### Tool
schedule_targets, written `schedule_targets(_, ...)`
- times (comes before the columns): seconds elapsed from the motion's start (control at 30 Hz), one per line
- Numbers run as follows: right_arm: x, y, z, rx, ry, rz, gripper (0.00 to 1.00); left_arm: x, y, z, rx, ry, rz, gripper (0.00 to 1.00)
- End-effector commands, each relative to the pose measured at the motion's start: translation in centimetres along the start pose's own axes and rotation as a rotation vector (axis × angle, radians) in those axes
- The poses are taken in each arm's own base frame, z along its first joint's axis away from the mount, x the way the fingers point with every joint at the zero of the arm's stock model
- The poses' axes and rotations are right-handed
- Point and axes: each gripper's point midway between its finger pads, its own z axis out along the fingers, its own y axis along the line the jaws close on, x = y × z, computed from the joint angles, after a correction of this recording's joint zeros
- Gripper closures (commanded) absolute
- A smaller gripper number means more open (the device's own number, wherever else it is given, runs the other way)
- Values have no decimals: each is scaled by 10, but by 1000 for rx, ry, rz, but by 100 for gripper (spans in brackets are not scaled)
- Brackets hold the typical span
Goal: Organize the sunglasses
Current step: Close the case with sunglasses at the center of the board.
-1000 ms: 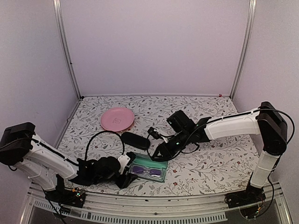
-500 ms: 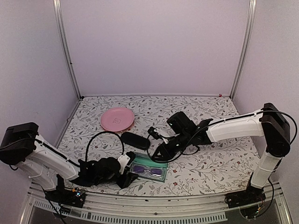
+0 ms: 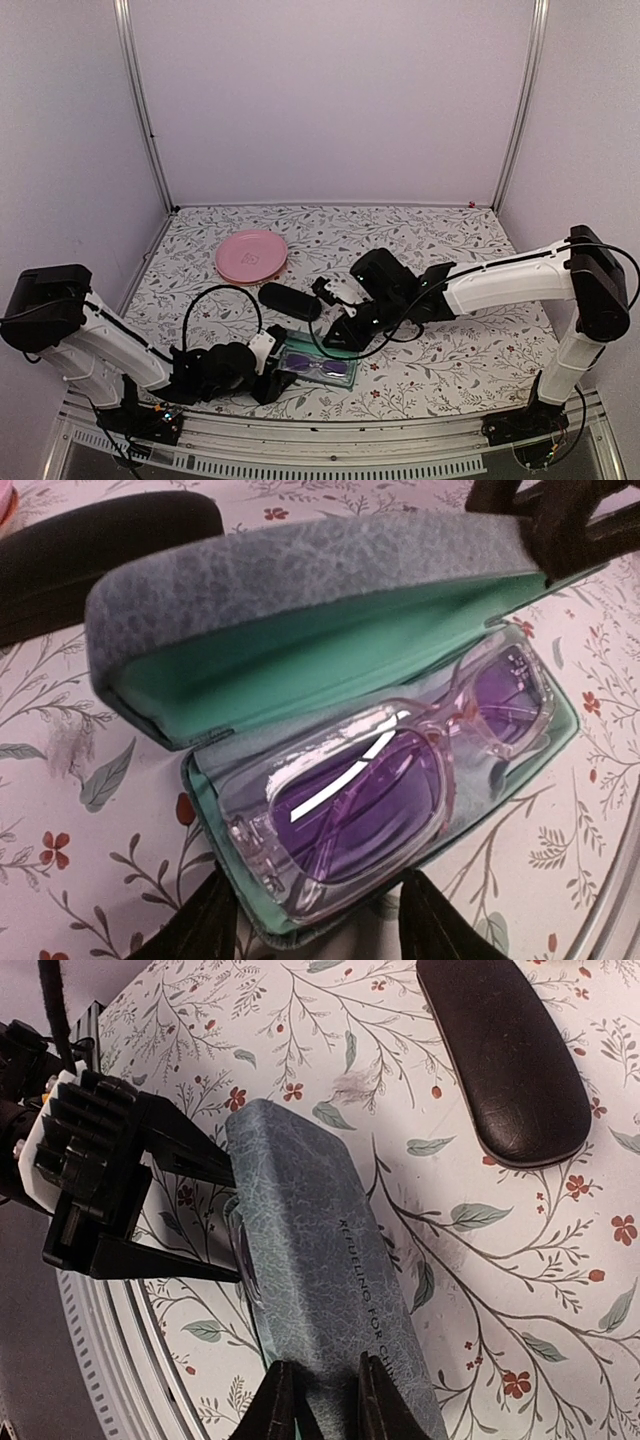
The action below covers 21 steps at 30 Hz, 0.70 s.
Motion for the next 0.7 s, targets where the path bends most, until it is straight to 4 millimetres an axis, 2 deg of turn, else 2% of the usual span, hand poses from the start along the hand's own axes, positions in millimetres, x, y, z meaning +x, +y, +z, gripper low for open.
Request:
schedule_targets(0.0,31,25,20,-35,67,-6,87,26,7,8,-24,80,-19,46)
schedule_targets(0.37,47,32,29,1,93,-38,87,33,6,8,-28,89,-30,47)
schedule_targets(0.53,38,34,19,7,57,-40,86,35,3,6,-26,101,-13,47)
schedule_targets(0.67,24,37,3,24,2,-49,80,37,-2,0,-18,118,12,43)
